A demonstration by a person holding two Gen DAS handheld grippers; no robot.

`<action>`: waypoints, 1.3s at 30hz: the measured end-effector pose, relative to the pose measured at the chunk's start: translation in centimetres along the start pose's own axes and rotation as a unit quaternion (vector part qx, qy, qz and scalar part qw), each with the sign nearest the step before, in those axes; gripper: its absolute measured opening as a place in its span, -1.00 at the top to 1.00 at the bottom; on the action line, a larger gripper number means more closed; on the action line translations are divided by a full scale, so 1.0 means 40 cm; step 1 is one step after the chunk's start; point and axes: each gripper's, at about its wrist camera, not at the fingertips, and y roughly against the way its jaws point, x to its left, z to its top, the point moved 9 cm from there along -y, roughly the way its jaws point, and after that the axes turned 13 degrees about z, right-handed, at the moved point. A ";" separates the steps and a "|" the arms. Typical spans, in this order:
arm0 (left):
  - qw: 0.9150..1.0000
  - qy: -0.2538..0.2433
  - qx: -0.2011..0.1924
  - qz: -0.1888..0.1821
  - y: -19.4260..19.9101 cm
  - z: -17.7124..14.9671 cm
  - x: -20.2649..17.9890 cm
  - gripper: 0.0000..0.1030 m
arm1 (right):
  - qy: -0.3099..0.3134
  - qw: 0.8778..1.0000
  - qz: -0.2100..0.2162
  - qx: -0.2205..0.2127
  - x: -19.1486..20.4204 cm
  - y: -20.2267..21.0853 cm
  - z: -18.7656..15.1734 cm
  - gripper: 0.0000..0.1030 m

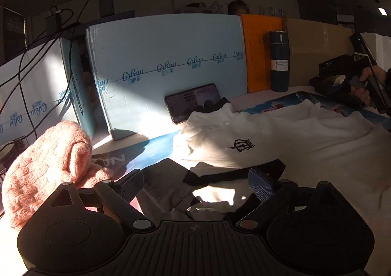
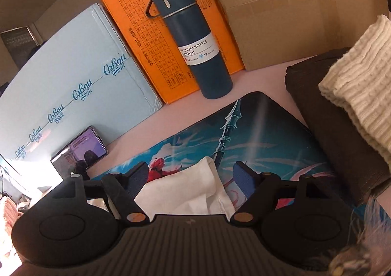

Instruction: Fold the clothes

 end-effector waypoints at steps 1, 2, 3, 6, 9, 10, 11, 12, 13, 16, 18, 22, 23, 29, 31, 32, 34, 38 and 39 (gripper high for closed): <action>1.000 -0.005 -0.009 -0.027 0.003 0.009 -0.049 -0.84 | 0.011 1.000 -0.009 0.010 0.001 -0.021 -0.006 -0.19; 0.999 -0.011 -0.012 -0.052 0.004 0.012 -0.093 -0.84 | 0.021 0.999 -0.019 0.024 -0.001 -0.045 -0.015 0.08; 0.997 -0.020 -0.010 -0.074 0.004 0.010 -0.137 -0.84 | 0.031 0.998 -0.030 0.039 -0.004 -0.069 -0.024 0.20; 0.992 -0.055 0.000 -0.115 0.002 -0.011 -0.234 -0.84 | 0.076 0.994 -0.050 0.051 0.001 -0.112 -0.032 0.68; 0.987 -0.073 0.026 -0.142 -0.005 -0.045 -0.278 -0.84 | 0.099 0.992 -0.063 0.048 -0.007 -0.138 -0.019 0.93; 0.984 -0.079 0.036 -0.154 -0.005 -0.058 -0.290 -0.84 | 0.106 0.991 -0.068 0.043 -0.011 -0.146 -0.012 0.93; 0.982 -0.086 0.046 -0.161 -0.003 -0.074 -0.302 -0.84 | 0.110 0.991 -0.069 0.039 -0.015 -0.155 -0.006 0.93; 0.980 -0.094 0.055 -0.167 -0.001 -0.090 -0.313 -0.84 | 0.110 0.991 -0.069 0.038 -0.020 -0.163 0.000 0.93; 0.980 -0.090 0.056 -0.170 0.005 -0.095 -0.315 -0.84 | 0.107 0.991 -0.070 0.033 -0.024 -0.169 0.007 0.93; 0.980 -0.069 0.063 -0.176 0.008 -0.104 -0.309 -0.84 | 0.091 0.993 -0.070 0.021 -0.032 -0.168 0.023 0.92; 0.980 -0.059 0.066 -0.176 0.009 -0.109 -0.304 -0.86 | 0.071 0.995 -0.063 0.005 -0.036 -0.134 0.032 0.79; 0.981 -0.058 0.064 -0.173 0.009 -0.110 -0.301 -0.88 | 0.024 0.998 -0.005 -0.056 -0.032 0.049 0.031 0.07; 0.981 -0.058 0.064 -0.174 0.008 -0.110 -0.301 -0.89 | 0.023 0.997 0.003 -0.070 -0.029 0.102 0.020 0.05; 0.980 -0.054 0.063 -0.179 0.009 -0.109 -0.298 -0.91 | -0.006 0.996 0.008 -0.088 -0.047 0.360 -0.141 -0.09; 0.980 -0.053 0.063 -0.180 0.009 -0.108 -0.298 -0.91 | -0.011 0.996 0.004 -0.085 -0.052 0.409 -0.211 -0.09; 0.980 -0.053 0.063 -0.180 0.008 -0.108 -0.298 -0.91 | -0.016 0.997 0.006 -0.081 -0.053 0.424 -0.244 -0.07; 0.980 -0.052 0.062 -0.180 0.007 -0.107 -0.298 -0.91 | -0.027 0.997 0.014 -0.067 -0.054 0.433 -0.299 -0.06; 0.981 -0.054 0.061 -0.178 0.009 -0.107 -0.299 -0.91 | -0.019 0.998 0.019 -0.059 -0.049 0.429 -0.367 0.26; 0.981 -0.054 0.060 -0.177 0.009 -0.107 -0.299 -0.91 | -0.014 0.998 0.015 -0.061 -0.047 0.432 -0.373 0.32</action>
